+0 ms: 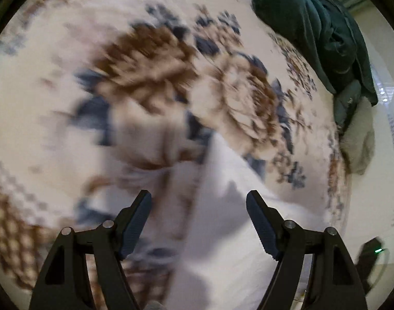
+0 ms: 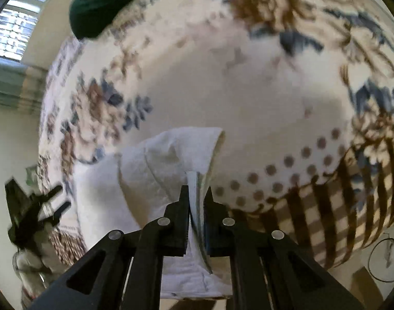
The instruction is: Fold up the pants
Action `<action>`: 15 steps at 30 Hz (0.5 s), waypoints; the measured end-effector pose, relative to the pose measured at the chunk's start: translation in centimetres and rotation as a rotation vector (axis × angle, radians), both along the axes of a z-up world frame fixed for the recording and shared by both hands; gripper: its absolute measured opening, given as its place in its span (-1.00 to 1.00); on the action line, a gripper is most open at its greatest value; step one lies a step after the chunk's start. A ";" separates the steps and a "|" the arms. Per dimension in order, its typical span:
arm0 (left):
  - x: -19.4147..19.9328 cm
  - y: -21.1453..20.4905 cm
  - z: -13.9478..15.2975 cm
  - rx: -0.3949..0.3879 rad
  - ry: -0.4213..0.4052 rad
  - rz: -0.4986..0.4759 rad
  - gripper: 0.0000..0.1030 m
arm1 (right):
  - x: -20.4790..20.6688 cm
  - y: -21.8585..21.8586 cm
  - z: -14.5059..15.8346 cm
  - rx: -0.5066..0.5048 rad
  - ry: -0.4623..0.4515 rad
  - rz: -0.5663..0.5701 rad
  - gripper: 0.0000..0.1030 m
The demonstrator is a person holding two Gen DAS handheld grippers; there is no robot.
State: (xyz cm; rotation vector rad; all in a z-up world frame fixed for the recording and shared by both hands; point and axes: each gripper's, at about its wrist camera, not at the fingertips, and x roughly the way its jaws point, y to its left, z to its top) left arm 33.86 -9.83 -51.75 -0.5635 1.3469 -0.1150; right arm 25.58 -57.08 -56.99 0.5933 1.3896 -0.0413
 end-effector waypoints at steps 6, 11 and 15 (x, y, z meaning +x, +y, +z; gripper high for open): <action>4.2 -3.2 -5.0 -0.068 0.065 -0.037 -0.39 | -0.2 -0.2 -1.0 -0.069 0.016 0.008 -0.60; 5.9 -0.3 -6.6 -0.142 0.125 0.072 -0.57 | -1.4 -1.9 -2.3 0.059 0.105 -0.076 -0.11; 5.4 0.5 -5.3 -0.183 0.149 0.087 -0.55 | -4.0 -2.8 -1.3 0.097 0.104 -0.127 0.27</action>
